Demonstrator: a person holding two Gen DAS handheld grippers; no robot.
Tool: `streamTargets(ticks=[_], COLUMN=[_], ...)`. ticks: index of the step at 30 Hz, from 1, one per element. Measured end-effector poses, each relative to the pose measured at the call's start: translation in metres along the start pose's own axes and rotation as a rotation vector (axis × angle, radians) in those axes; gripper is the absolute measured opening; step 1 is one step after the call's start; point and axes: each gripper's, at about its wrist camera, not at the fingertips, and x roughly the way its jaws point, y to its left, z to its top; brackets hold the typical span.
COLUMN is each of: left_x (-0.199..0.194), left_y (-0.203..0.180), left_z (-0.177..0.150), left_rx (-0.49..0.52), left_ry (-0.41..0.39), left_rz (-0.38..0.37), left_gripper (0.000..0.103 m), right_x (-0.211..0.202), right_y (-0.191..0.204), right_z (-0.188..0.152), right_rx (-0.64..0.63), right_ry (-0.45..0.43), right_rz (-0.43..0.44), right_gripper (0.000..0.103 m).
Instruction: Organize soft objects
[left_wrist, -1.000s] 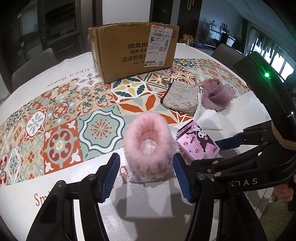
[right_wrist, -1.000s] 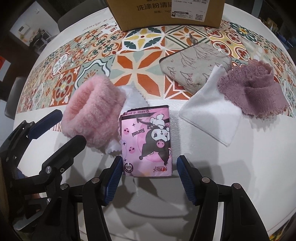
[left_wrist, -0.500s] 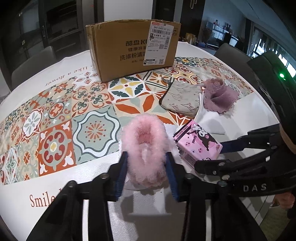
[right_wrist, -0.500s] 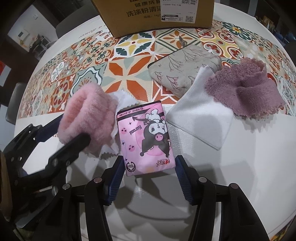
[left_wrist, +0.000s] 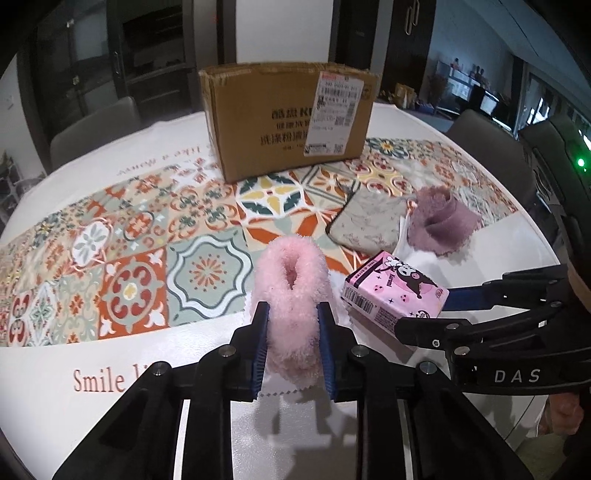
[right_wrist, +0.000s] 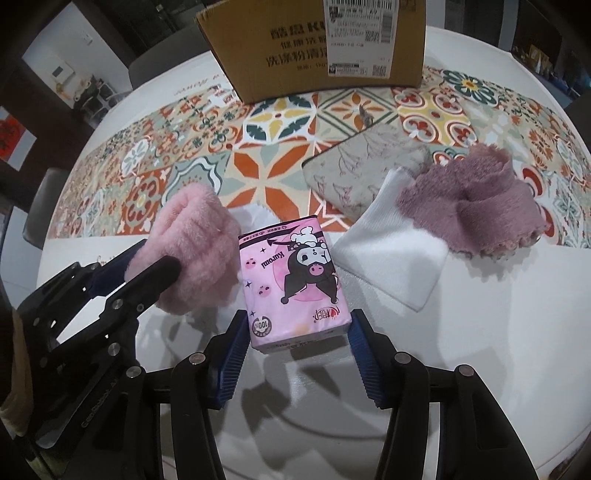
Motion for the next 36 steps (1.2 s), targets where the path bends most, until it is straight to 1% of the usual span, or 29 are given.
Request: streamTargets(ticks=[8, 21, 32, 36], left_x=[-0.024, -0.063, -0.087, -0.093], left_y=[-0.007, -0.018, -0.025, -0.027], left_z=[0.015, 0.049, 0.08, 0.093], left_rx=[-0.018, -0.039, -0.046, -0.047], left_ry=[-0.073, -0.213, -0.322, -0.361], left_rz=[0.033, 0.075, 0.106, 0.112], left_gripper=[0.025, 0.025, 0.025, 0.025], right_x=[-0.023, -0.075, -0.117, -0.133], right_y=[-0.003, -0.005, -0.01, -0.012], right_z=[0.004, 0.026, 0.041, 0.049], right_rx=[-0.007, -0.025, -0.033, -0.034], right_ry=[-0.06, -0.224, -0.359, -0.422], right_rz=[0.024, 0.056, 0.076, 0.078], right_gripper=[0.055, 0.055, 0.055, 0.055])
